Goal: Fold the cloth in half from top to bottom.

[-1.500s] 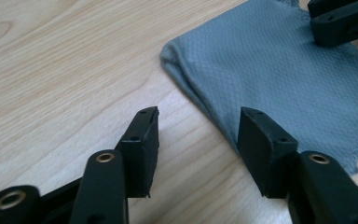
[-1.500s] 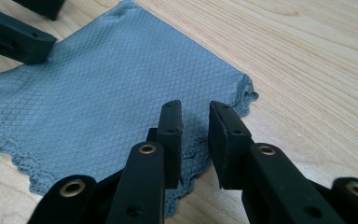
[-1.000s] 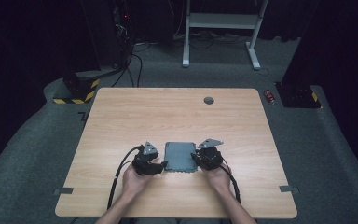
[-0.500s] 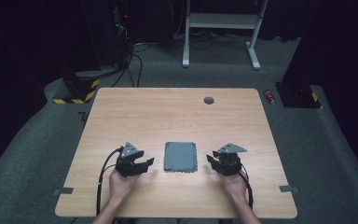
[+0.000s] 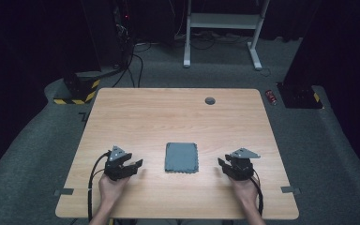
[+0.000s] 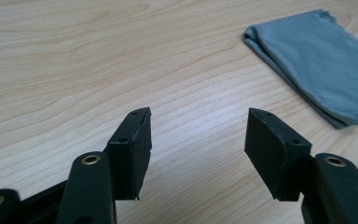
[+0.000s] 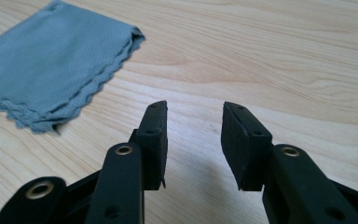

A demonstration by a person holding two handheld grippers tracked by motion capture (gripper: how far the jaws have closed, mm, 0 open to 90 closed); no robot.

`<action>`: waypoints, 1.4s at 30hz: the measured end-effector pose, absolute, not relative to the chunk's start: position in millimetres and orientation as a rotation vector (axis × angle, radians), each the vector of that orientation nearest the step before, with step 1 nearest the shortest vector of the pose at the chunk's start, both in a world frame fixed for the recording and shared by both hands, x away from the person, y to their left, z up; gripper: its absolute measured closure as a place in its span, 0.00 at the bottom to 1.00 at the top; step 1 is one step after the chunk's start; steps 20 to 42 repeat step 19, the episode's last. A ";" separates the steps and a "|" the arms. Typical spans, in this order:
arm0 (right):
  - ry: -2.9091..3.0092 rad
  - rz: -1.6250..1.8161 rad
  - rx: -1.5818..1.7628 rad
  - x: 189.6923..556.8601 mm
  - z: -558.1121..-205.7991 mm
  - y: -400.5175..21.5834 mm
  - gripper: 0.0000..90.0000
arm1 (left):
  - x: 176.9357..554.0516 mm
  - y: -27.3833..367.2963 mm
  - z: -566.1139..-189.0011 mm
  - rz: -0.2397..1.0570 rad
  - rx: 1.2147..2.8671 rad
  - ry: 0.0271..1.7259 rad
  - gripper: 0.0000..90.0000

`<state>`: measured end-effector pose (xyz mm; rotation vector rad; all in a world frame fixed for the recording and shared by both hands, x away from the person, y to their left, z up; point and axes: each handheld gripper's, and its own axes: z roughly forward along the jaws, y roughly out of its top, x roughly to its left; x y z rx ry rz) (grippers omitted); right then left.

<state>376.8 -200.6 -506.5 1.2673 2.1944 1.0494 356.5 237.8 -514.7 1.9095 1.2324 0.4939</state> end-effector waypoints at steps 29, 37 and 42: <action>2.175 0.936 1.322 371.0 -523.0 -214.0 0.44 | 357.0 239.4 -528.1 0.575 1.993 1.265 0.33; 2.175 0.936 1.322 371.0 -523.0 -214.0 0.44 | 357.0 239.4 -528.1 0.575 1.993 1.265 0.33; 2.175 0.936 1.322 371.0 -523.0 -214.0 0.44 | 357.0 239.4 -528.1 0.575 1.993 1.265 0.33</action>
